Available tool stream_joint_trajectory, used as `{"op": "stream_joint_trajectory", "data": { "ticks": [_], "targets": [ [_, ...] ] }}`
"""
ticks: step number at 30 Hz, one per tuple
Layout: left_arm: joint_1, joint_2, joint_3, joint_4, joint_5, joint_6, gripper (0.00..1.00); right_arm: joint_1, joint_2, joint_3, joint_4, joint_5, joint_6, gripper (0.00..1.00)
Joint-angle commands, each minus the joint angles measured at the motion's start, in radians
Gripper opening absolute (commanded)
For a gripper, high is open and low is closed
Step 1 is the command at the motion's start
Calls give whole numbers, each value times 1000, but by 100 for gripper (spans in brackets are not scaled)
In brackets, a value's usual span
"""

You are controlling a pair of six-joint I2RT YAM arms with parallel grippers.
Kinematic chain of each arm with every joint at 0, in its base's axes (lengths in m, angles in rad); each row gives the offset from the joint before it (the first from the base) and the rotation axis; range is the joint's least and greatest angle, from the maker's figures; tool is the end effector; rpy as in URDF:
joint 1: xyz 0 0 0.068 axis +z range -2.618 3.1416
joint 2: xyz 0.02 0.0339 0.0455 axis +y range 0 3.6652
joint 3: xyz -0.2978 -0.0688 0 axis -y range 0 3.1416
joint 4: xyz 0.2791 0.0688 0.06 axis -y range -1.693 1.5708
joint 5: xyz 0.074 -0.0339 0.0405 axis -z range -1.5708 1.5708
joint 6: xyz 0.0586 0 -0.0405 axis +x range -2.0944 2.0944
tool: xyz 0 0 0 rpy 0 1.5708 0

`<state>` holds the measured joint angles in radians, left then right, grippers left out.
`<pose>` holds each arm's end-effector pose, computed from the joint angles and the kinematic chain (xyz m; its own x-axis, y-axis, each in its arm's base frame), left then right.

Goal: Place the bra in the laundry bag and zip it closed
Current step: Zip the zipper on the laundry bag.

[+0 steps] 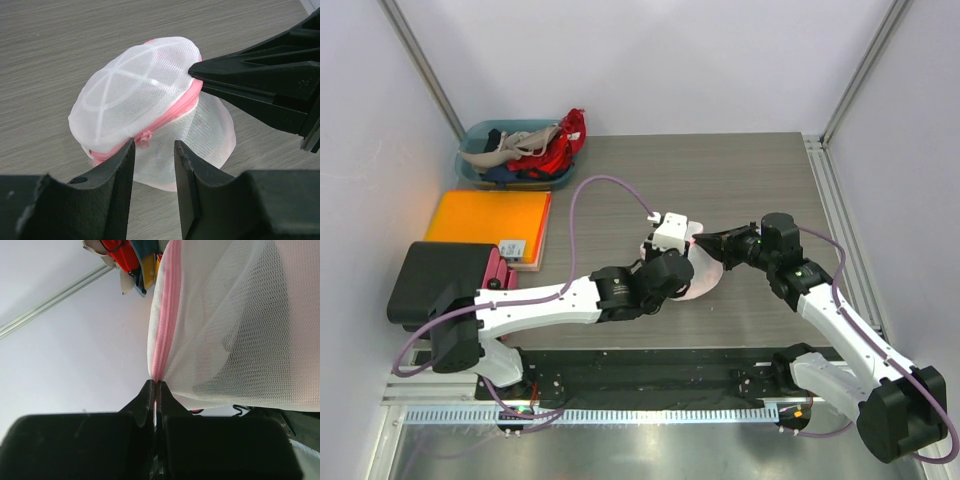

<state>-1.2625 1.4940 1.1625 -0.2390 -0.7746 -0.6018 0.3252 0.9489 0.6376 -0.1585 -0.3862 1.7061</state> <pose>0.1538 -0.3478 0.3137 -0.4195 -0.0161 -0.9076 0.3214 0.9325 -0.1651 0.2251 0.0992 0.2691 -0.5507 0.7830 0.2892 0.5079 0.0394 0.8605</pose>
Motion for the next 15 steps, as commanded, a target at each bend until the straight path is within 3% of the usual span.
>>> {"op": "stream_joint_trajectory", "data": {
  "ticks": [1, 9, 15],
  "targets": [
    [5, 26, 68, -49, -54, -29, 38, -2, -15, 54, 48, -8, 24, 1],
    [6, 81, 112, -124, -138, -58, 33, 0, -18, 56, 51, -14, 33, 1],
    [11, 110, 121, -91, -163, -46, 32, 0, -21, 57, 51, -16, 33, 1]
  ]
}}
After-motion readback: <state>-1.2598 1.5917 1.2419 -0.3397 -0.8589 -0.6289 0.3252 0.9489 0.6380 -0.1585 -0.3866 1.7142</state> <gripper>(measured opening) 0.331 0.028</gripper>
